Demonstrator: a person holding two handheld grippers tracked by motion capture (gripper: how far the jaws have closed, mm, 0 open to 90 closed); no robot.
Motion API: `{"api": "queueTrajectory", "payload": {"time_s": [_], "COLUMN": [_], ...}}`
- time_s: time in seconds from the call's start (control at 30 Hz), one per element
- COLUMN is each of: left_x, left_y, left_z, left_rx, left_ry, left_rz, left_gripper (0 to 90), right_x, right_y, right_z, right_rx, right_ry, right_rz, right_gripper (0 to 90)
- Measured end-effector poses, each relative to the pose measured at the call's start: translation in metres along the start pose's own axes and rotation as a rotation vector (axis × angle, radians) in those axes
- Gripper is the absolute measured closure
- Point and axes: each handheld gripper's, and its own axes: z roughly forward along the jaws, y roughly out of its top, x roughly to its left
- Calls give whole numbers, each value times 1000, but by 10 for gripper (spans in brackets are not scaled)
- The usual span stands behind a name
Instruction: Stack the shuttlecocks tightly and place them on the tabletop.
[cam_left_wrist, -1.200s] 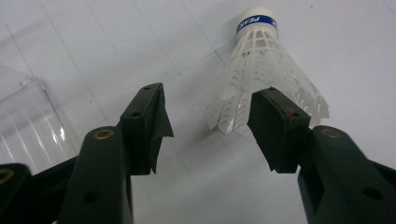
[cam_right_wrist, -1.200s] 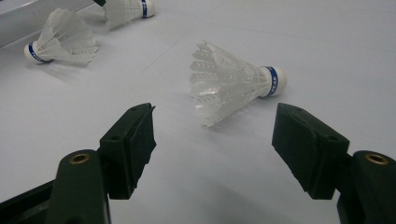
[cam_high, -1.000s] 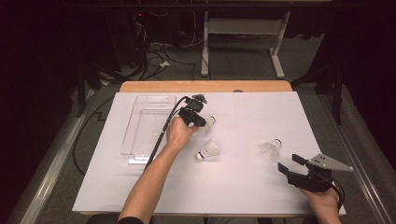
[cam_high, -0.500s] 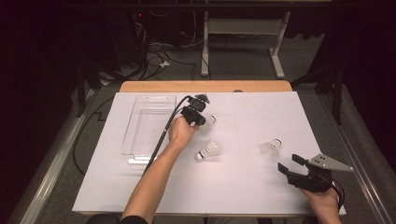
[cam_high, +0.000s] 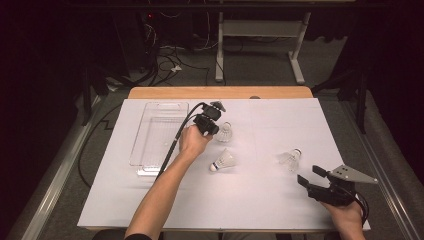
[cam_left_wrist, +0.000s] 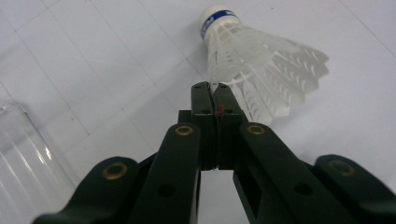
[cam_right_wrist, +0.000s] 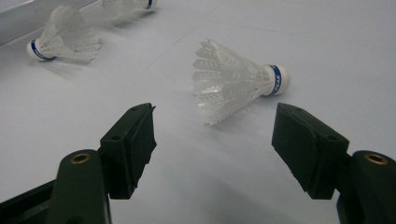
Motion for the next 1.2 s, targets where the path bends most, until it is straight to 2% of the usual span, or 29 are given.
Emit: {"api": "queueTrajectory", "payload": {"time_s": [0.3,0.47,0.57,0.7,0.9,1.07,1.2], "left_x": [-4,-5,-2,1,6,8,10], "left_y": [-9,-18,-25,-32,-33,-31,-30], "left_z": [-21,-29,-32,-35,-35,-29,-28], "left_rx": [41,56,82,112,122,134,101], "left_ry": [-76,-77,-74,-51,-85,-85,-84], "left_rz": [-1,3,-14,-8,-45,-59,-78], "left_gripper": [896,896,894,893,889,870,854], "right_x": [0,1,1,1,2,1,1], "right_y": [0,0,0,0,0,0,0], "right_z": [0,0,0,0,0,0,0], "right_rx": [-1,-2,-2,-1,2,1,-2], "right_ry": [-2,-1,-2,-4,-8,-9,-9], "right_rz": [-5,-7,-9,-10,-9,-8,-10], "right_gripper": [302,302,302,302,302,302,302]}}
